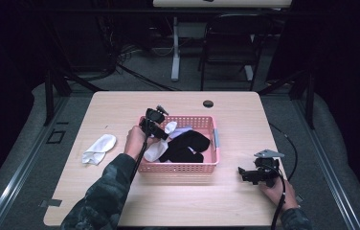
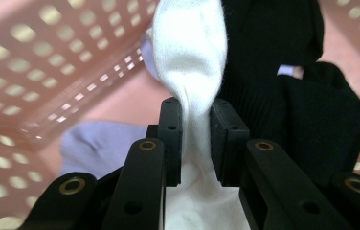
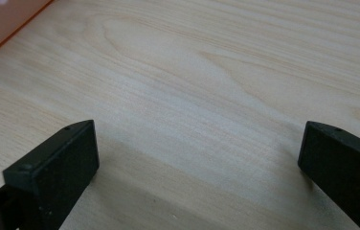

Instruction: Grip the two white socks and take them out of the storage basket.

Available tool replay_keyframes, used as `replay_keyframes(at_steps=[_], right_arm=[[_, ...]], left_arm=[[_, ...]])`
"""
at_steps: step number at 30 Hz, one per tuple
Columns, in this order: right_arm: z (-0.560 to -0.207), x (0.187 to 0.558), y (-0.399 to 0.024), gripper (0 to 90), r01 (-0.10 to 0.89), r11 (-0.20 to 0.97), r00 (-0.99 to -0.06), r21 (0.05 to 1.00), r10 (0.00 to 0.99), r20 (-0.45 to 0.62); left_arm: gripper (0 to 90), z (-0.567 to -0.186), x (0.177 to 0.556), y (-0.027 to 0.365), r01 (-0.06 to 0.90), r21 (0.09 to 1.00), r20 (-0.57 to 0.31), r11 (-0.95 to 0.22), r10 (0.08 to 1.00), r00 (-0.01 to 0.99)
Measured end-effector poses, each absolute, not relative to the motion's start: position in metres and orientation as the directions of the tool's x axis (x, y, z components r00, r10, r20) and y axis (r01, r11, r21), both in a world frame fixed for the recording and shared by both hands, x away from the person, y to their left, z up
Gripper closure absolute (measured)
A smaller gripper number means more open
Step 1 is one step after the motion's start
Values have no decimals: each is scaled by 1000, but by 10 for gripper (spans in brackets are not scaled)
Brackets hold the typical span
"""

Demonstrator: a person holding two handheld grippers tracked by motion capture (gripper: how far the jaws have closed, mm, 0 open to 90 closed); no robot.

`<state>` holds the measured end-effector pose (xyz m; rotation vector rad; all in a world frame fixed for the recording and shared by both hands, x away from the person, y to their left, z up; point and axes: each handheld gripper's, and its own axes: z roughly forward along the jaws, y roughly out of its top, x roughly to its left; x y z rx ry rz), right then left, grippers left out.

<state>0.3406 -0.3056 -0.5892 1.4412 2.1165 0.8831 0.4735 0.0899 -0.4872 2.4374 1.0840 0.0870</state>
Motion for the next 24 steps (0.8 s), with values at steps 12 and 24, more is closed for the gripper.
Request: replay_keyframes(at_steps=[12, 24], right_arm=[[-589, 341, -306, 0, 657, 259, -367, 708, 930, 0], [-589, 341, -306, 0, 657, 260, -366, 707, 931, -1]], left_arm=[[770, -438, 463, 101, 625, 537, -113, -567, 686, 719], [771, -403, 457, 101, 581, 565, -67, -586, 669, 740]])
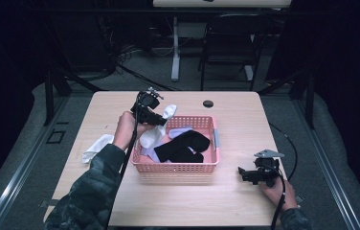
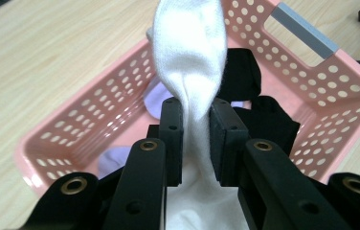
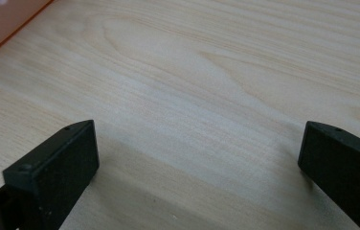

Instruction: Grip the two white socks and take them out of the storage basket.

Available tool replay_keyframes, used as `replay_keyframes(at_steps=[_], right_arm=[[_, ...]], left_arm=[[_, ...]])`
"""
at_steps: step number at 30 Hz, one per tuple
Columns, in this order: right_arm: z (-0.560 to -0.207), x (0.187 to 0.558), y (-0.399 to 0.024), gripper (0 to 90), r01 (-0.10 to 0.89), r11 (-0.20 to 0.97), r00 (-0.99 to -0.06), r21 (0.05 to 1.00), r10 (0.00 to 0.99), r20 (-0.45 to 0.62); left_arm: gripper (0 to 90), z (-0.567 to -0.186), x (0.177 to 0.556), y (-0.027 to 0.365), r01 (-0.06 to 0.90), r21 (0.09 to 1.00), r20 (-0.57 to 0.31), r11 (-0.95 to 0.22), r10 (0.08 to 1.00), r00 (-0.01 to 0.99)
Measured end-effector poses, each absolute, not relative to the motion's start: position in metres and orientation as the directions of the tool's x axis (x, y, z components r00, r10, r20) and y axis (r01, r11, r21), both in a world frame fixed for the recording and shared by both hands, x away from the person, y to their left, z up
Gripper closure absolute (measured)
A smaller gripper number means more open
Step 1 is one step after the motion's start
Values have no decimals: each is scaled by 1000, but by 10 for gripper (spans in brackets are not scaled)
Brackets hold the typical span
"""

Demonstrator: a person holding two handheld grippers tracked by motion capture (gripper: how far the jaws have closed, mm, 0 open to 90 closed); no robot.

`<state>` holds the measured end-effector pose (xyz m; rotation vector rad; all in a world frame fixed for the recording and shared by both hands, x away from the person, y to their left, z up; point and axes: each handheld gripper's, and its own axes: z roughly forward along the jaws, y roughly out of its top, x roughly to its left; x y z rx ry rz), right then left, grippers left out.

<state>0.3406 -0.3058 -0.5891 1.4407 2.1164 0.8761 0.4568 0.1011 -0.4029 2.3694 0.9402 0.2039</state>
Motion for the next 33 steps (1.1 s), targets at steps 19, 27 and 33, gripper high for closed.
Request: replay_keyframes(at_steps=[19, 27, 33], right_arm=[[-589, 341, -306, 0, 654, 256, -365, 712, 931, 2], [-589, 341, -305, 0, 659, 255, -359, 708, 933, -2], [-589, 340, -304, 0, 659, 250, -355, 710, 935, 1]], left_arm=[[770, -374, 449, 138, 567, 608, -46, -556, 688, 724], [770, -367, 445, 167, 585, 619, -43, -524, 722, 691], [770, -368, 442, 189, 597, 631, -47, -495, 744, 666]])
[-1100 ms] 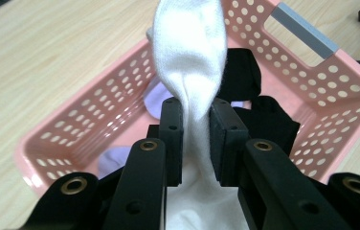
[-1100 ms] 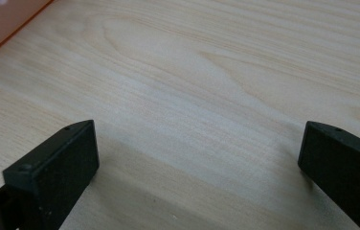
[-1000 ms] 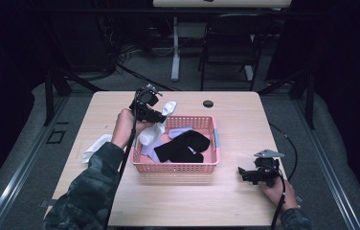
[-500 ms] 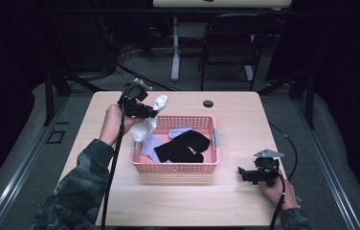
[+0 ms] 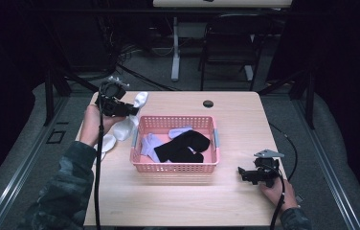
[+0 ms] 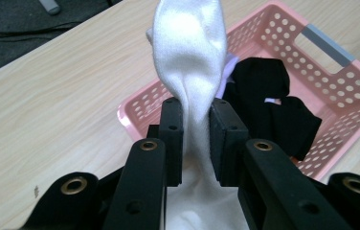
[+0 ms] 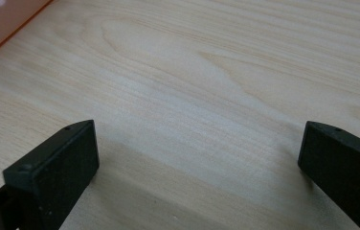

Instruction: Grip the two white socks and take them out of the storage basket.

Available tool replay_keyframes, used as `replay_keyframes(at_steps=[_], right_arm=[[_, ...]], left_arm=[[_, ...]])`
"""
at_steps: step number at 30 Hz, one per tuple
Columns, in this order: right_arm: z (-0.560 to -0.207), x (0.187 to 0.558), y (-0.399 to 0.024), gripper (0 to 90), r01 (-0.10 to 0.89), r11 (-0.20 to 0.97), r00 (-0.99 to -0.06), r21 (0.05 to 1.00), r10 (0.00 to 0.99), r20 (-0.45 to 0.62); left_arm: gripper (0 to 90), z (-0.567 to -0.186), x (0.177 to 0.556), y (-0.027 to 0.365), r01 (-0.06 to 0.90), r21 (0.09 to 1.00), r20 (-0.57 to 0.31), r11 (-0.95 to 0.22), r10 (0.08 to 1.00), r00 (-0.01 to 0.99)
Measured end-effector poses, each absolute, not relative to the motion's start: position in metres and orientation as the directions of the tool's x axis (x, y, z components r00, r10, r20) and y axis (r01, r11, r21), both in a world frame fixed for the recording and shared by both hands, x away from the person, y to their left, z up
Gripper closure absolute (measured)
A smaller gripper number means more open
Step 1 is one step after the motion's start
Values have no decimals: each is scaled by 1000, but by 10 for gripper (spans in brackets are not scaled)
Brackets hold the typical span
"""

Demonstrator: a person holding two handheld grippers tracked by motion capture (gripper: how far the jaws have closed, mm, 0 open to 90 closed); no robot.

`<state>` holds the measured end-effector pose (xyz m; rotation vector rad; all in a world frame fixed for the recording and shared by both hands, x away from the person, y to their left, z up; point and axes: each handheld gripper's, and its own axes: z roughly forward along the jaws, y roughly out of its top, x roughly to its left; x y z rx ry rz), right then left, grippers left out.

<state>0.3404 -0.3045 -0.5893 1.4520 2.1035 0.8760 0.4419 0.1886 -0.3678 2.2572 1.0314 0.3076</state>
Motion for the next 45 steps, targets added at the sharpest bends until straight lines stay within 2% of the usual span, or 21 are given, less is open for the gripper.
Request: replay_keyframes(at_steps=[9, 24, 33, 37, 45], right_arm=[[-589, 340, -303, 0, 658, 246, -354, 712, 935, 4], [-589, 340, -303, 0, 657, 252, -358, 711, 934, 1], [-589, 340, -302, 0, 658, 249, -357, 710, 934, 3], [-589, 340, -302, 0, 658, 247, -358, 711, 934, 6], [-589, 340, -302, 0, 659, 246, -354, 711, 935, 5]], left_arm=[[770, -372, 439, 219, 633, 617, -49, -468, 779, 625], [770, -416, 438, 279, 725, 577, -84, -376, 856, 511], [770, -438, 436, 291, 751, 566, -65, -341, 889, 453], [769, -467, 439, 298, 797, 521, -88, -306, 909, 407], [763, -502, 453, 302, 844, 462, -159, -273, 911, 382]])
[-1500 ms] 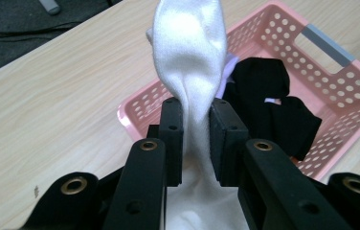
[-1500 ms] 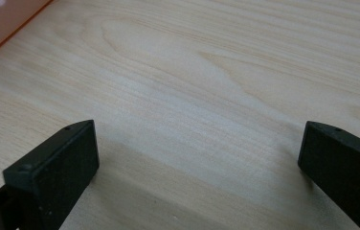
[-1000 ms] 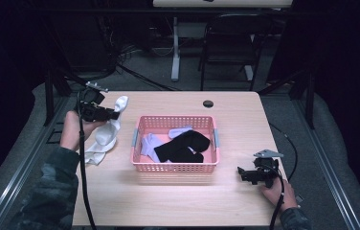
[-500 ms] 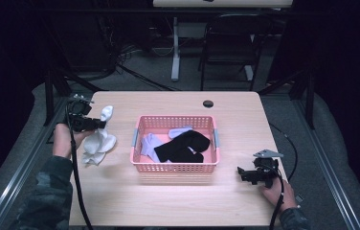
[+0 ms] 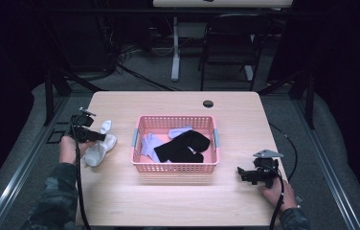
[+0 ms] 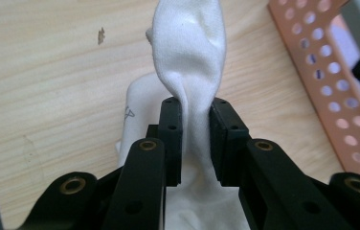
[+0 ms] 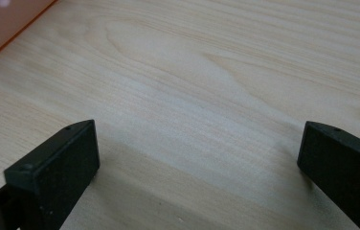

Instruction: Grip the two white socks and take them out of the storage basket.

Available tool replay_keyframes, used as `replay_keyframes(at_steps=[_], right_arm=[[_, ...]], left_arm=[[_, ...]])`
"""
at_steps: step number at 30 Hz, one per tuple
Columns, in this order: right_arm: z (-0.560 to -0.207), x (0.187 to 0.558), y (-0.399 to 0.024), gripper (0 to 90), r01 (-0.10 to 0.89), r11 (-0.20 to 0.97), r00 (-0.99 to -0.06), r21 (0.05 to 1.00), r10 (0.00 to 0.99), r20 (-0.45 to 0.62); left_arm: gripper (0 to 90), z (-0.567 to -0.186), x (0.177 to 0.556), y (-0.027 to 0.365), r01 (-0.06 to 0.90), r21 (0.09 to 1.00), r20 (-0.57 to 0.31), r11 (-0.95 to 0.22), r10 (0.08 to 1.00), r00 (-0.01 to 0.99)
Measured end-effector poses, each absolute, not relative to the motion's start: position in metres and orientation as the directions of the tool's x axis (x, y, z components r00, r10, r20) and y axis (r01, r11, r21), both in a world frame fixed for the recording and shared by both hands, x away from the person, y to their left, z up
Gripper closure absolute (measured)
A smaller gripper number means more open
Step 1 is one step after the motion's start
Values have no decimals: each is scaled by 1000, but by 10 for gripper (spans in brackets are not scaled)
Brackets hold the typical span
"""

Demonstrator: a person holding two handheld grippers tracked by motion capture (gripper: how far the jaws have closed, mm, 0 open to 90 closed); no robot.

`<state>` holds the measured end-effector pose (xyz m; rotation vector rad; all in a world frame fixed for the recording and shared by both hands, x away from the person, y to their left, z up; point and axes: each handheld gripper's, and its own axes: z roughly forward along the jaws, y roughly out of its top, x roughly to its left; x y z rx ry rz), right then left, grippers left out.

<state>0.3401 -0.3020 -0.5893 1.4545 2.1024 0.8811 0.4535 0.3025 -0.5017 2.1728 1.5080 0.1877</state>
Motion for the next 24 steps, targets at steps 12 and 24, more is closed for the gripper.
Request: replay_keyframes(at_steps=[12, 24], right_arm=[[-589, 340, -302, 0, 657, 245, -358, 713, 934, 9], [-589, 340, -302, 0, 657, 246, -358, 712, 934, 9]], left_arm=[[491, -529, 466, 296, 864, 436, -173, -252, 919, 354], [136, -480, 437, 297, 780, 565, -89, -270, 919, 383]])
